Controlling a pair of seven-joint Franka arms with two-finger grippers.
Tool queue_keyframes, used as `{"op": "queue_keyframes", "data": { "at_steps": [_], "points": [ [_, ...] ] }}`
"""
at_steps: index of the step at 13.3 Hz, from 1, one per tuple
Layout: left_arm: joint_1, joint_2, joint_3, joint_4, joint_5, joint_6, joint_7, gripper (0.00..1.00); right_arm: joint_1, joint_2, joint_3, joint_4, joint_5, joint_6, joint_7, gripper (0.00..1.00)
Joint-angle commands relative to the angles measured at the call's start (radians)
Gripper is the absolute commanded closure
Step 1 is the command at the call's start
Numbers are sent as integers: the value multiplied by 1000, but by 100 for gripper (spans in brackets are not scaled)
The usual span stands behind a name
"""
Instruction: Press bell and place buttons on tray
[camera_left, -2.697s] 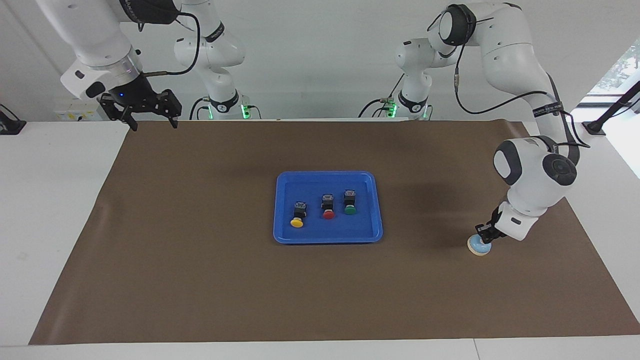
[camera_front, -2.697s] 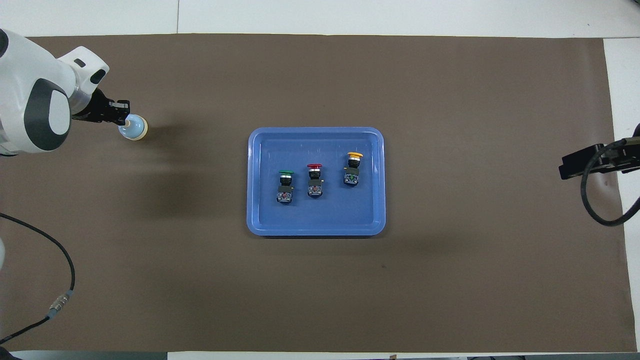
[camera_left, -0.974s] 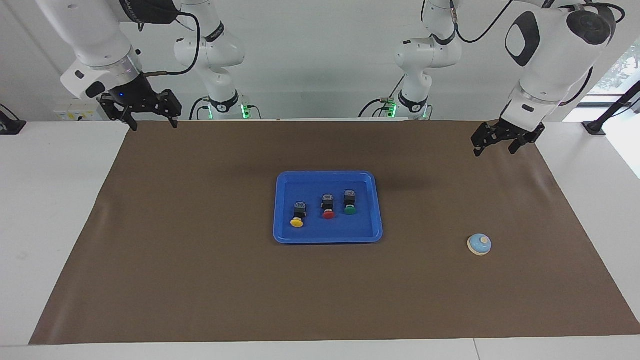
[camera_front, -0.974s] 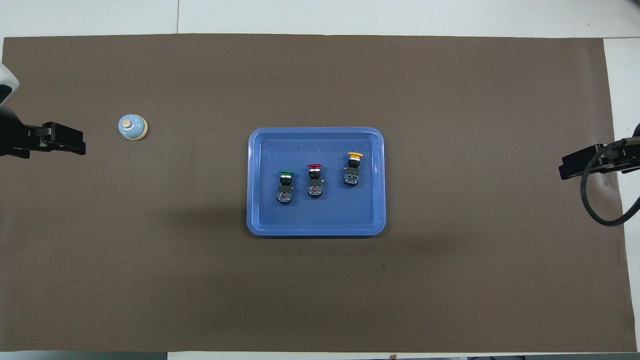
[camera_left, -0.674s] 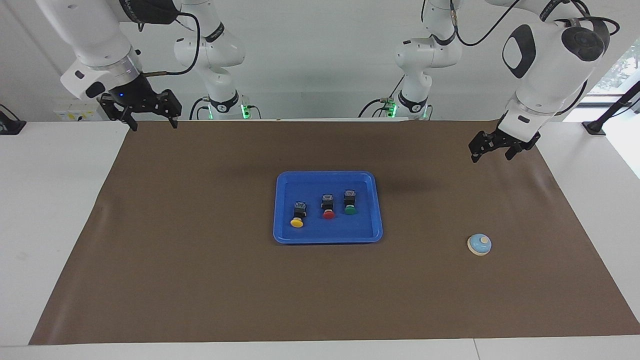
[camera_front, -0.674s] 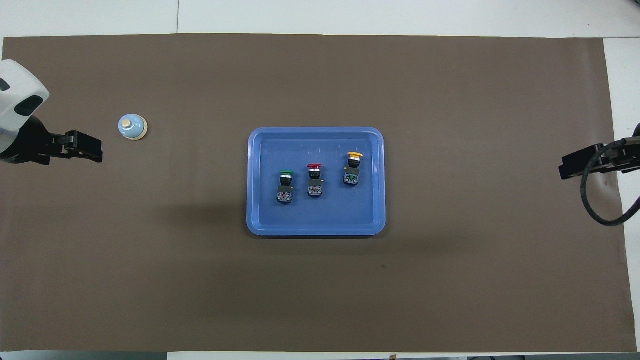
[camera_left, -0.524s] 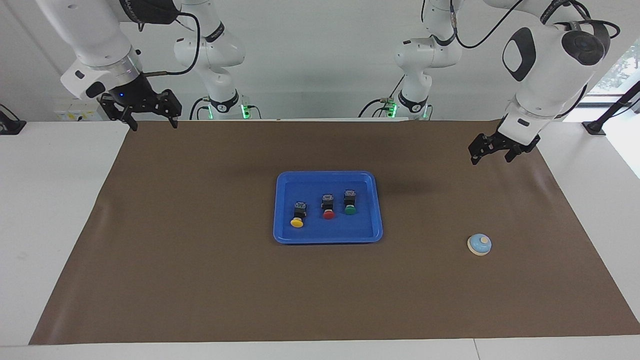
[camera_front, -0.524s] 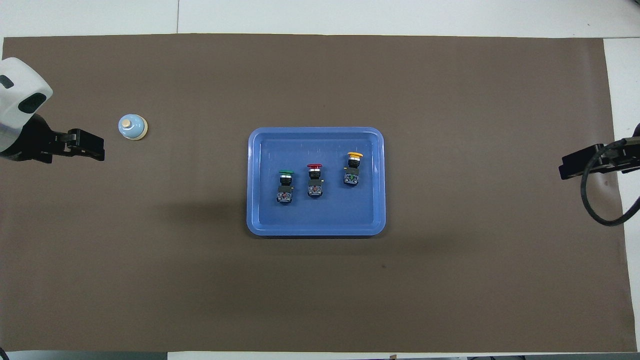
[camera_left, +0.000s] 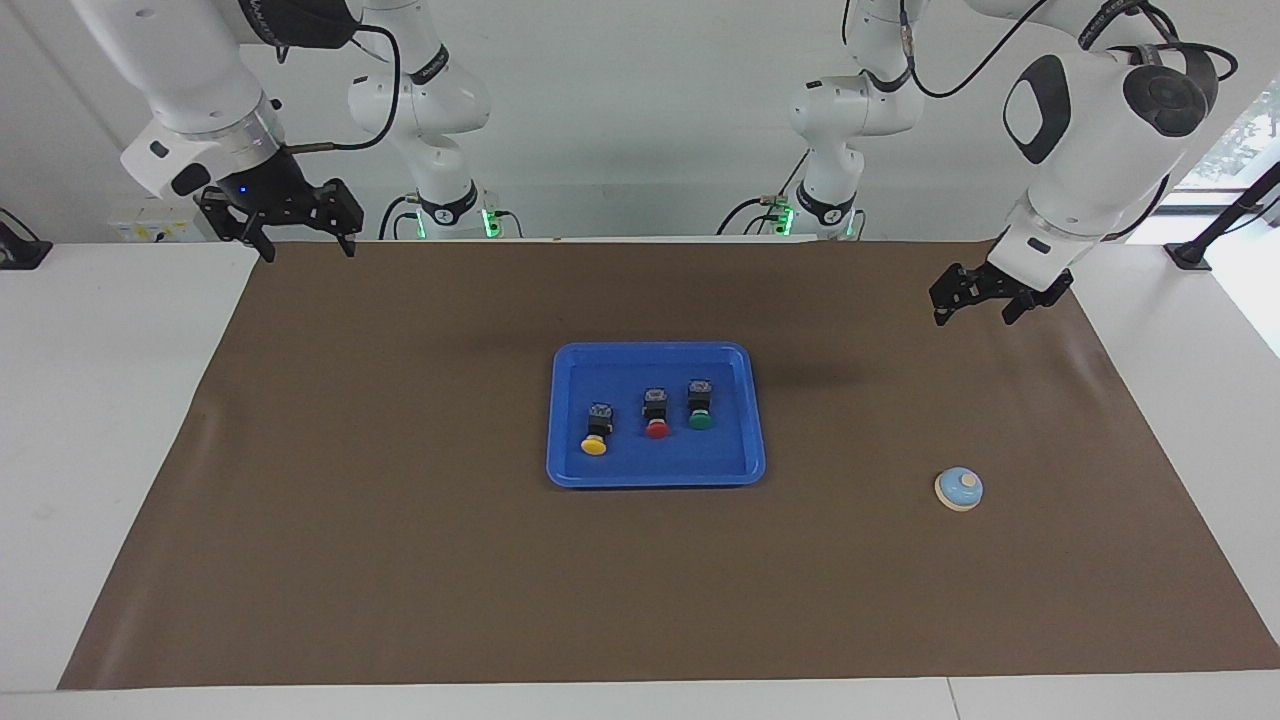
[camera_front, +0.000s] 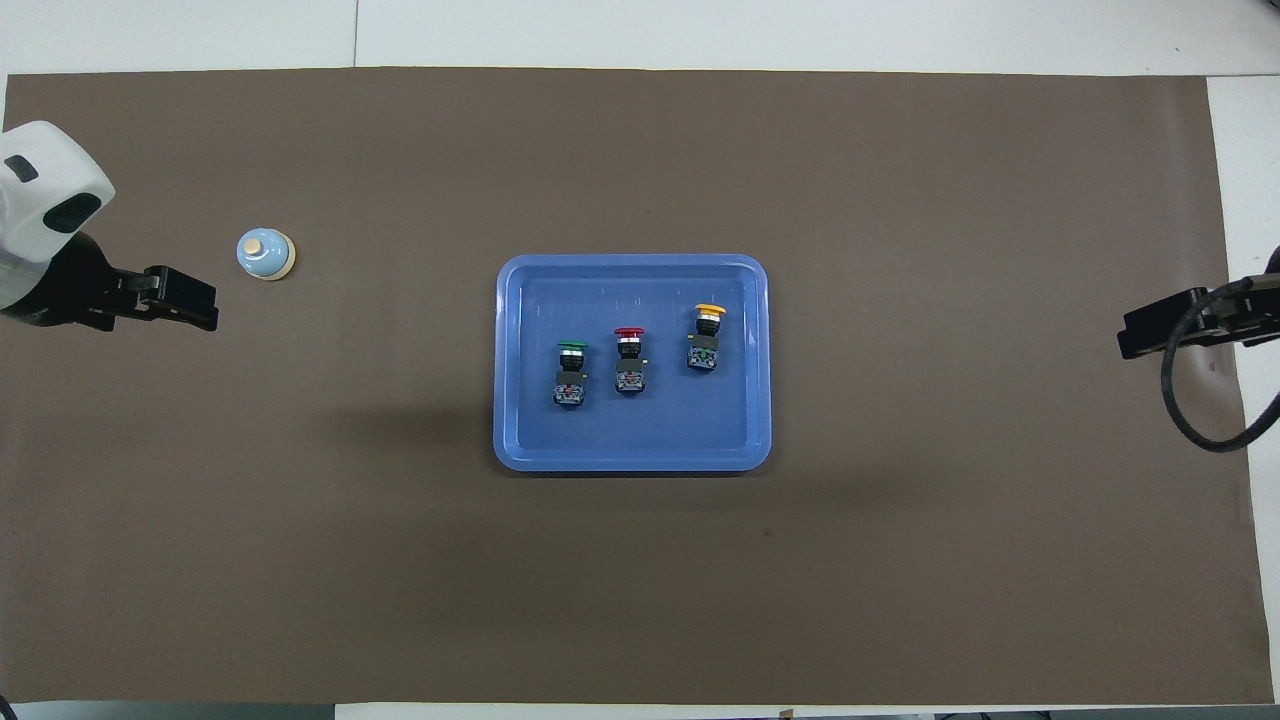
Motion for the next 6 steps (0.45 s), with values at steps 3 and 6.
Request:
{"op": "queue_keyframes", "data": {
  "at_steps": [3,6],
  "points": [
    [-12,5,10,34,-22,-35,17,0,-16,-22,13,-26,-9,12,-18,0],
    [-12,-3,10,42,-22,-47,17,0,-16,-22,13,-26,-9,12,-18,0]
  ]
}}
